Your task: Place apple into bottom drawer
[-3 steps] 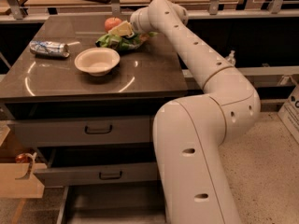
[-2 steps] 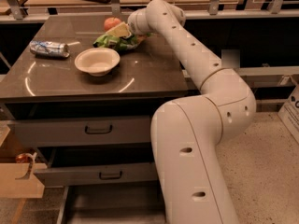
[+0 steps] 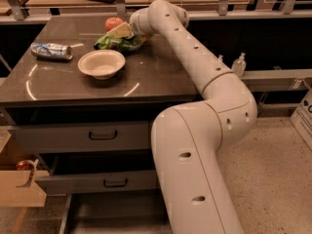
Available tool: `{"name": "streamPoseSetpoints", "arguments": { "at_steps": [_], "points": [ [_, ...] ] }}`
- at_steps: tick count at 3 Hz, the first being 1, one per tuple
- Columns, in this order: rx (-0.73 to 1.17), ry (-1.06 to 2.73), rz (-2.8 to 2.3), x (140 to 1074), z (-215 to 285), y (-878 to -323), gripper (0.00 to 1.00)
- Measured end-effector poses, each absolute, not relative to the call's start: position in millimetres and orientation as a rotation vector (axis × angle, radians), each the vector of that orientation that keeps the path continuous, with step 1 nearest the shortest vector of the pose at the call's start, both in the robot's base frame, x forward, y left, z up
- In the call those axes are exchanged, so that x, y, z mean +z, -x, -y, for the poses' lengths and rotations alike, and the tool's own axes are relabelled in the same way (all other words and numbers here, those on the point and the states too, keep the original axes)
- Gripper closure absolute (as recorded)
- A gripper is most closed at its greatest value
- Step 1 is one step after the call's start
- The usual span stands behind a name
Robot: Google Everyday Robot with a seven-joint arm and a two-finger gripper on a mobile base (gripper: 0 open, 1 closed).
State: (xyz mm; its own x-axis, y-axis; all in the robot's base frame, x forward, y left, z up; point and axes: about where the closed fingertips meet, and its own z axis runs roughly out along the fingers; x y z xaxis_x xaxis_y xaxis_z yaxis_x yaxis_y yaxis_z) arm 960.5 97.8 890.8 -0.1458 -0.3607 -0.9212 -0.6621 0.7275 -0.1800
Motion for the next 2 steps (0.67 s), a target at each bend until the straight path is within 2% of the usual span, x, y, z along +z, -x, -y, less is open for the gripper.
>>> {"name": "streamPoseSetpoints", "arguments": {
  "at_steps": [2],
  "points": [
    [0.403, 0.738, -1.668, 937, -116, -965, 0.0]
  ]
}}
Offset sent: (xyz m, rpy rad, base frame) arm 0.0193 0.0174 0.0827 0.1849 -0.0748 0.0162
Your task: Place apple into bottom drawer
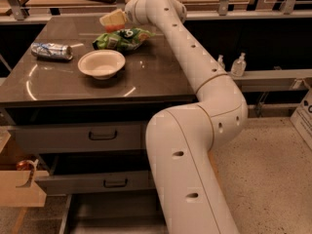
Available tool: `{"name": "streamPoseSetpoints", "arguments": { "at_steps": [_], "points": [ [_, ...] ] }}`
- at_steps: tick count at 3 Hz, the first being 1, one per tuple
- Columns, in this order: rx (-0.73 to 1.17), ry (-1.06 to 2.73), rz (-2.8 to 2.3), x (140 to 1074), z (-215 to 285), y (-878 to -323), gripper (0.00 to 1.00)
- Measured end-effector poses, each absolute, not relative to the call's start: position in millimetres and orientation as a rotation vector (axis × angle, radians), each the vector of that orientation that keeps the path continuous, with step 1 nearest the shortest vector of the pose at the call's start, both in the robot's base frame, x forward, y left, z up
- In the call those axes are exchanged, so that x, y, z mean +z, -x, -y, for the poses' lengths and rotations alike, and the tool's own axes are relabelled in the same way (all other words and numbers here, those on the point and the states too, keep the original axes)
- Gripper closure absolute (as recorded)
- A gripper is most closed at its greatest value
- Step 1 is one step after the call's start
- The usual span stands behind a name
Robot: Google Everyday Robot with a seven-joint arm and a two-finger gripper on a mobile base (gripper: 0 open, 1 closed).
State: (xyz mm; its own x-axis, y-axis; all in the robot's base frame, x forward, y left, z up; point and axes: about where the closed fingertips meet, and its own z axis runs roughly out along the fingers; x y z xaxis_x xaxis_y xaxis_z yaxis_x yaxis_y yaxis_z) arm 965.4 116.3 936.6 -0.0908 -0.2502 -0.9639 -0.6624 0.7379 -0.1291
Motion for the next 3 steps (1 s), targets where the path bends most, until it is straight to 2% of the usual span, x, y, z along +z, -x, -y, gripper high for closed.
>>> {"name": "streamPoseSetpoints", "arguments": {
  "at_steps": [3],
  "points": [
    [0.417, 0.755, -1.694, 920, -149, -969, 0.0]
  ]
}}
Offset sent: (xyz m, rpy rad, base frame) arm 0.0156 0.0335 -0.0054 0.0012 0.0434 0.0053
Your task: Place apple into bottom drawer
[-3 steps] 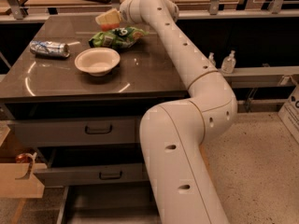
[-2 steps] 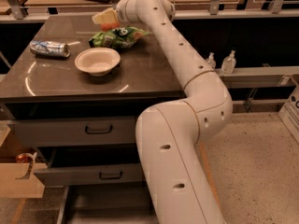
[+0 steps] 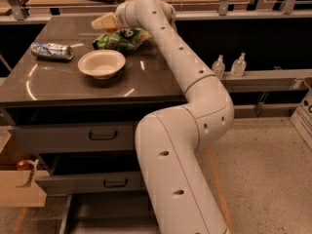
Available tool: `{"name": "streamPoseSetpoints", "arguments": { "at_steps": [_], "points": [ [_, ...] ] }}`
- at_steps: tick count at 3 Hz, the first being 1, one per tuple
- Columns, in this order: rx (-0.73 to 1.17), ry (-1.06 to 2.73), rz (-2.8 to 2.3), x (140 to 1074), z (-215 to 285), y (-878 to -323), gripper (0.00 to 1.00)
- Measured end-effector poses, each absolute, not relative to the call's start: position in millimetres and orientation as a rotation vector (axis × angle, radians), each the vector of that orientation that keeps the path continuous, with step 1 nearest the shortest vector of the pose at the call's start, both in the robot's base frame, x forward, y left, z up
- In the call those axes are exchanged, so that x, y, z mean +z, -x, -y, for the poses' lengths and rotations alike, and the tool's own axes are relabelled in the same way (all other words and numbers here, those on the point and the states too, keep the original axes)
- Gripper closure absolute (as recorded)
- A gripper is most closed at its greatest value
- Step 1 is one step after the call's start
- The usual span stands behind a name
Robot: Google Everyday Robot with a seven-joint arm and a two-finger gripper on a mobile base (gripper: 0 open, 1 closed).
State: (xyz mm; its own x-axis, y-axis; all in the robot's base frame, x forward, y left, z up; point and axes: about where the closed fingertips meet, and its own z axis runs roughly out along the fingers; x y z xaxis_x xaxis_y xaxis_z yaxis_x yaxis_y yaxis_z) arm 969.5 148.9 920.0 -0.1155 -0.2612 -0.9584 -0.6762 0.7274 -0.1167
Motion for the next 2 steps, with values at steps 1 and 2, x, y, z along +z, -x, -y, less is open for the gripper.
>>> {"name": "streamPoseSetpoints", "arguments": {
  "at_steps": [1, 2],
  "points": [
    [0.409, 0.776, -1.693, 908, -157, -972, 0.0],
    [0.413, 0.788, -1.688, 893, -163, -977, 0.0]
  ]
}}
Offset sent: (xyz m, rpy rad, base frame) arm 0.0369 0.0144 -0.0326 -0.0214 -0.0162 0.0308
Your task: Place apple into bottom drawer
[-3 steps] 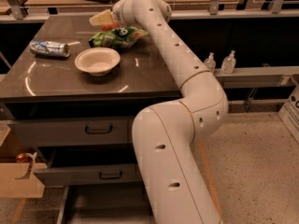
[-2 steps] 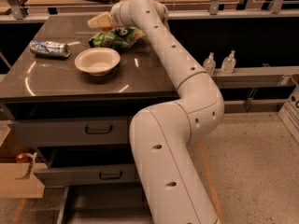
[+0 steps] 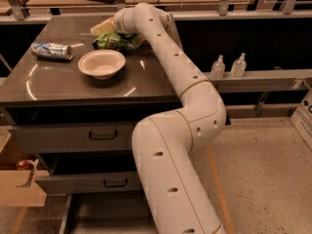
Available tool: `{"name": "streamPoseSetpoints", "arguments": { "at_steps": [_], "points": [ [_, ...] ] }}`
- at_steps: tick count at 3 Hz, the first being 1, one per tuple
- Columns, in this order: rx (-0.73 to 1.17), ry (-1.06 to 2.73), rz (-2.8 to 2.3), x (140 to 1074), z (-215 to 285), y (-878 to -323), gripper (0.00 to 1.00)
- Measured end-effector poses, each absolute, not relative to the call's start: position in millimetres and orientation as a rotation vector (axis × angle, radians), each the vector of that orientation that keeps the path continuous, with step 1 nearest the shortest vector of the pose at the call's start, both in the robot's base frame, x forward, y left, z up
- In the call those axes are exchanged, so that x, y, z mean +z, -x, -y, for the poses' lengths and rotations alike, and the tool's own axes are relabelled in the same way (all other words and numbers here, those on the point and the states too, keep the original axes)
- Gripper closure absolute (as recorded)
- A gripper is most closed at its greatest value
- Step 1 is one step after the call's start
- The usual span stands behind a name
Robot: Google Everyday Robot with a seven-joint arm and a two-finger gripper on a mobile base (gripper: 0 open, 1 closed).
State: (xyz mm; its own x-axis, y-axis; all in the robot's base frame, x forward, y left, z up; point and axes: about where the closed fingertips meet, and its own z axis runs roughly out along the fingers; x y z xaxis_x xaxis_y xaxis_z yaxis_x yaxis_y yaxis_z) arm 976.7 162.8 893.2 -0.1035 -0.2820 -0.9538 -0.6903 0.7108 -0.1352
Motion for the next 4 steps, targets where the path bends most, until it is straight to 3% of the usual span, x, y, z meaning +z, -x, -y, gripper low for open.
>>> {"name": "streamPoseSetpoints", "arguments": {
  "at_steps": [3, 4],
  "points": [
    [0.445, 0.811, -1.685, 877, -172, -976, 0.72],
    [0.471, 0.846, -1.678, 874, -181, -970, 1.0]
  ]
}}
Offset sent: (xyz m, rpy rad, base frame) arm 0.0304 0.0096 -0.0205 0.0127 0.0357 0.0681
